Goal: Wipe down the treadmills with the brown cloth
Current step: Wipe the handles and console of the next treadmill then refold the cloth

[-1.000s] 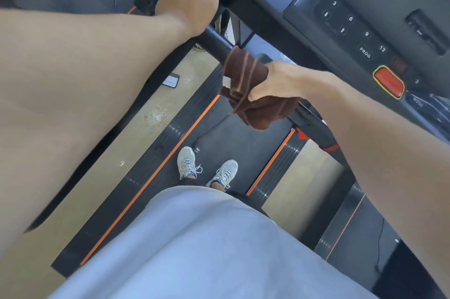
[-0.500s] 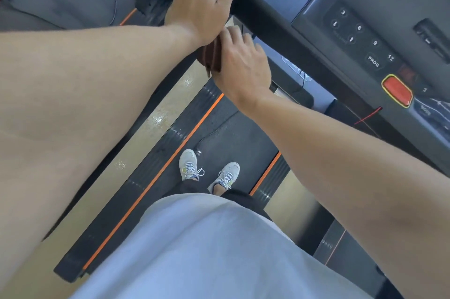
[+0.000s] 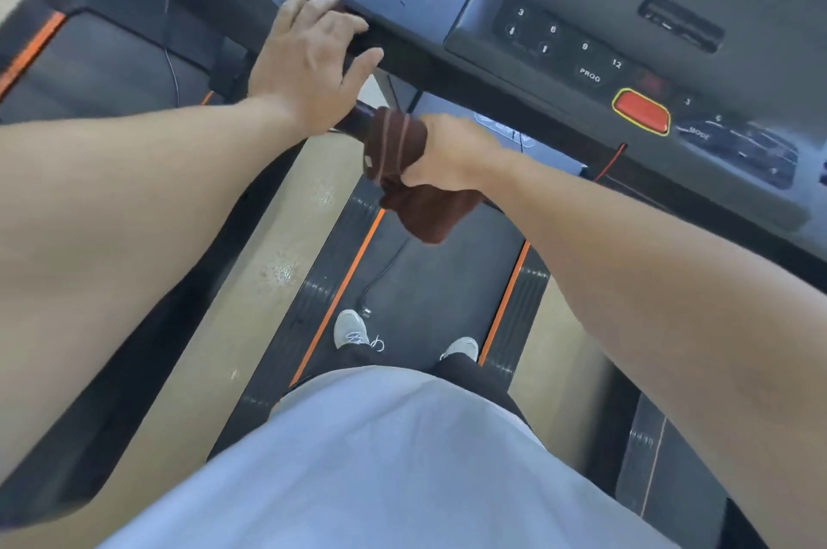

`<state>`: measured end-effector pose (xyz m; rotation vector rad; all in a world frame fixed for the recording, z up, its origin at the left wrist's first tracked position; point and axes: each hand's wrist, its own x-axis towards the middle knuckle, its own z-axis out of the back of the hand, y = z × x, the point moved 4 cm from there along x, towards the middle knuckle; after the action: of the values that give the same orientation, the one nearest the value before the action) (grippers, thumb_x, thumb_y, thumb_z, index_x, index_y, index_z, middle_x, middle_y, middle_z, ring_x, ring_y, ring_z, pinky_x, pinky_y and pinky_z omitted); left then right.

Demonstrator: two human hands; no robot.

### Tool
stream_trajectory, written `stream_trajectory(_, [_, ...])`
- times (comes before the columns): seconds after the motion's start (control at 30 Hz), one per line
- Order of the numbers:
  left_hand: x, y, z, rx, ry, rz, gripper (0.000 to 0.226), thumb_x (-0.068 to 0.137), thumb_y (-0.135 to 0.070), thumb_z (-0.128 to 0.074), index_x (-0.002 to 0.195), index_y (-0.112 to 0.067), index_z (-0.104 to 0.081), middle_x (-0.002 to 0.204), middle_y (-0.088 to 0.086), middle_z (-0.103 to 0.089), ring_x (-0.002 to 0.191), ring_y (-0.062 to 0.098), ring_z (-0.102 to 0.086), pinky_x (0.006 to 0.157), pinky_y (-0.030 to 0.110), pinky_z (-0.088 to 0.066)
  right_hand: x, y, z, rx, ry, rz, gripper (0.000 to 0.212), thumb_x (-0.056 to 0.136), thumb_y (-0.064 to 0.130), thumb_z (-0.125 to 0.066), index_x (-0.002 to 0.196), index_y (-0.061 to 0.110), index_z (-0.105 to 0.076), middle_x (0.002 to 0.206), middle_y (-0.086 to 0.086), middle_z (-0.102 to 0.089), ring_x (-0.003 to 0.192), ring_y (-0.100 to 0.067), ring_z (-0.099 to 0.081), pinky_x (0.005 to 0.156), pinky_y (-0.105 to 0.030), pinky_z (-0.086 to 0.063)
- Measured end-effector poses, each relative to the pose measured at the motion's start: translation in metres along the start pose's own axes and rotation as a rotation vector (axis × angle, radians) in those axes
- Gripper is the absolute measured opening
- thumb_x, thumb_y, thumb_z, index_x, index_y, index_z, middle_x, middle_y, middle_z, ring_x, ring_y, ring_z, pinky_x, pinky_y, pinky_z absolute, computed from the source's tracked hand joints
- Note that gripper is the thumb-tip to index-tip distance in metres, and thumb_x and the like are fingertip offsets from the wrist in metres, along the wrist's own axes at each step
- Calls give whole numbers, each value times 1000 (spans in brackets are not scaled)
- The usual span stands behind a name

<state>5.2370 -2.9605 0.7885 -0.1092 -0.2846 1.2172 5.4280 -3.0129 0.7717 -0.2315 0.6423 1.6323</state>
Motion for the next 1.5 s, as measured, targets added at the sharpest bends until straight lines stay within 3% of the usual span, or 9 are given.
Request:
stream_trajectory(0.1, [-3,-10,-12,44,42,-75,61,106,-51,-23,126,-11,-64,134,8,-65,149,23,-33,128,45,-4,-34,-48,3,50,102,-73,39,73,40,-78,106,29,-60,101,1,-69,92,-28,-67,74,-36,-56])
stream_trajectory(0.2, [-9,-31,-24,-79,33,48,55,105,-47,-26,117,-13,-67,125,7,-69,146,22,-38,128,43,-3,-63,-87,3,32,124,-102,45,71,35,-78,110,29,-58,103,3,-69,93,-27,-68,77,-38,-58])
stream_trajectory(0.47, [-64,-75,-37,-289,-303,200,40,107,-28,-42,138,-7,-54,149,7,-53,149,28,-34,127,46,-9,-84,-85,-25,-262,-386,13,54,84,36,-74,130,20,-50,114,-5,-65,99,-33,-67,73,-39,-46])
stream_trajectory(0.7, [-76,-40,0,-308,-348,262,46,96,-4,-42,141,-8,-53,145,7,-55,142,26,-44,120,40,-28,-61,-45,-17,-143,-383,101,41,83,35,-73,116,22,-52,103,-1,-66,88,-31,-66,71,-39,-50])
stream_trajectory(0.93, [-54,33,24,-19,-59,590,51,106,-41,-37,147,-11,-43,143,13,-54,135,34,-45,113,46,-30,5,-11,7,297,340,-53,45,70,33,-88,110,20,-72,99,-1,-77,91,-24,-74,77,-31,-58])
stream_trajectory(1.0, [-55,40,18,-33,10,685,59,106,-51,-32,149,-11,-40,143,14,-54,133,36,-46,110,49,-33,14,-6,7,403,415,-64,46,68,31,-90,111,20,-75,100,-1,-79,93,-25,-76,82,-34,-60])
stream_trajectory(1.17, [-51,38,14,-75,-117,664,61,106,-51,-27,155,-16,-36,146,5,-57,135,28,-47,112,45,-32,29,55,-3,110,-109,70,42,75,34,-79,110,24,-59,92,4,-65,85,-27,-63,71,-36,-48])
stream_trajectory(1.27, [-52,39,13,-70,-151,652,57,107,-47,-27,156,-19,-36,143,1,-59,133,25,-49,110,43,-33,26,81,-15,-89,-392,144,43,83,28,-73,120,18,-55,108,-3,-66,91,-31,-65,67,-35,-37])
stream_trajectory(1.5, [-50,34,12,-3,-119,608,56,109,-45,-23,157,-20,-35,143,5,-59,137,24,-47,111,43,-32,28,94,-26,-422,-592,287,39,88,5,-57,127,10,-54,107,-10,-62,90,-31,-64,73,-40,-46])
